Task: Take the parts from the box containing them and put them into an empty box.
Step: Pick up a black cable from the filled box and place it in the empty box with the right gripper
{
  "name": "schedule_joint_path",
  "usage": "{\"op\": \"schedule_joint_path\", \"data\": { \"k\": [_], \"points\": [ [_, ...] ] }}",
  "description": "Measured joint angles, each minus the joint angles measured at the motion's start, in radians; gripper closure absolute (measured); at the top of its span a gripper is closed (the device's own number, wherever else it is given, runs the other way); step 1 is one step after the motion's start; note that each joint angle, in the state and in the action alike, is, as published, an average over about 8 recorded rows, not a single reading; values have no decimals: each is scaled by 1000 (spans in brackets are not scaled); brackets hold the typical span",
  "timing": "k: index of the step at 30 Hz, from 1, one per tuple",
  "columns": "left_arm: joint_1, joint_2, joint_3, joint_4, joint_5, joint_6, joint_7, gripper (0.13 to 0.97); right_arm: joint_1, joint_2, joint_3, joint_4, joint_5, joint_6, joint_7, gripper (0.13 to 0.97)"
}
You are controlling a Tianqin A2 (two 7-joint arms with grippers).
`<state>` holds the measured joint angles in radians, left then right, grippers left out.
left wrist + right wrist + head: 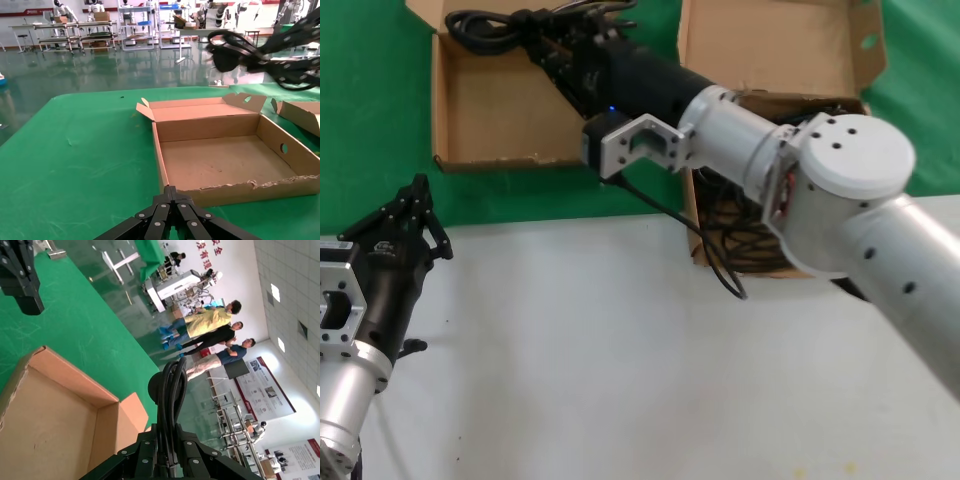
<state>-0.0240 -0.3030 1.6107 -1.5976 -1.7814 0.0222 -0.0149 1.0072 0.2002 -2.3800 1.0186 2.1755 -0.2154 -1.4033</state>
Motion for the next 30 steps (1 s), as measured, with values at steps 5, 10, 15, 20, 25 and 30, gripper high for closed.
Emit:
{"op": "schedule_joint_path", "data": {
  "k": [5, 10, 15, 20, 25, 30],
  "points": [
    [0, 0, 0, 0, 0, 0, 0, 952, -16, -113, 143, -141, -65, -86, -72, 885],
    [0, 0, 0, 0, 0, 0, 0, 952, -5, -172, 199, -250, -27, -133, -164, 877],
    [0, 0, 0, 0, 0, 0, 0, 952, 16, -193, 190, -326, 68, -153, -255, 859],
    [0, 0, 0, 0, 0, 0, 0, 952, 31, -198, 175, -372, 148, -167, -325, 819],
    [0, 0, 0, 0, 0, 0, 0, 952, 31, -200, 193, -385, 169, -179, -354, 760],
    [0, 0, 0, 0, 0, 0, 0, 952, 17, -200, 243, -374, 133, -192, -346, 740]
  ]
}}
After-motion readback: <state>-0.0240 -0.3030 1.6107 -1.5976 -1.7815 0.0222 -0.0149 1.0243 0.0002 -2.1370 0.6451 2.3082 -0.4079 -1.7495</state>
